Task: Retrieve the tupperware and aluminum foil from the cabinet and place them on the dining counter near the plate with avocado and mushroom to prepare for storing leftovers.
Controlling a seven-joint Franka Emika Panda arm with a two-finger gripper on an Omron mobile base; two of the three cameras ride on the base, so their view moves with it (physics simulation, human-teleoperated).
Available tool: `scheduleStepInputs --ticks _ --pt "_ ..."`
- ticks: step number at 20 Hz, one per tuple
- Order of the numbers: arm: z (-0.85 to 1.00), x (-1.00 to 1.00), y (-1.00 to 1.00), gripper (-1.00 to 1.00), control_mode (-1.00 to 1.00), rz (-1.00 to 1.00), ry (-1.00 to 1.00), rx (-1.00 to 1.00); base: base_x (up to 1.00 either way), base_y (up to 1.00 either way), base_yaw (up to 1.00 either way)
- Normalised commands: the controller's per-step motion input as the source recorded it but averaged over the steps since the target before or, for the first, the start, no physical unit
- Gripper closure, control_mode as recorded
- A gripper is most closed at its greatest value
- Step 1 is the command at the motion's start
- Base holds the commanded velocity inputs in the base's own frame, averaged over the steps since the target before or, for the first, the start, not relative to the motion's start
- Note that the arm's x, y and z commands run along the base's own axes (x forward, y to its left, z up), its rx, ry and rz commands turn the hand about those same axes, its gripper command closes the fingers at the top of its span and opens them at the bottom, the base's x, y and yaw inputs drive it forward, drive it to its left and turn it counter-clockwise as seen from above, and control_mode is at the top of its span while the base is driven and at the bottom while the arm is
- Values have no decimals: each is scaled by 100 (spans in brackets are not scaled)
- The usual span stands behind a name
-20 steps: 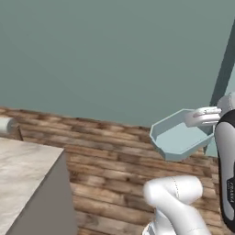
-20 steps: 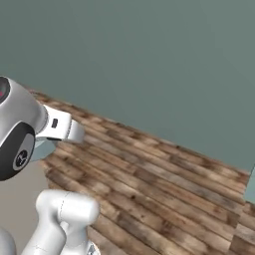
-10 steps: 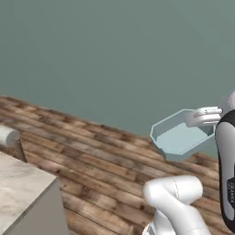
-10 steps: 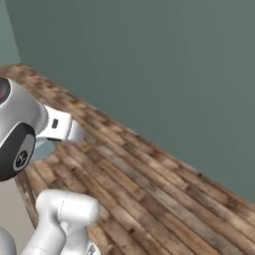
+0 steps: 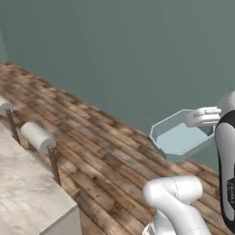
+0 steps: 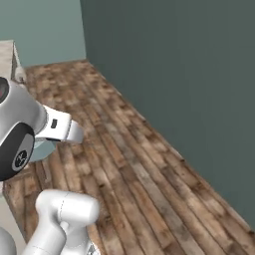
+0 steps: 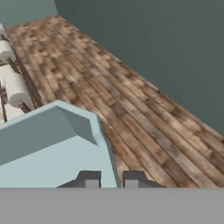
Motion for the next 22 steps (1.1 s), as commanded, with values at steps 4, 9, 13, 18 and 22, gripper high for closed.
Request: scheduleStepInputs --ticks 4,9,13,18,22 --pt "0 0 0 100 100 0 0 0 100 -7 52" --pt "0 0 0 100 100 0 0 0 100 -24 49" --pt "0 0 0 100 100 0 0 0 100 -28 49" --pt "0 0 0 100 100 0 0 0 100 -29 50" --pt "0 0 0 100 100 0 0 0 100 -28 52"
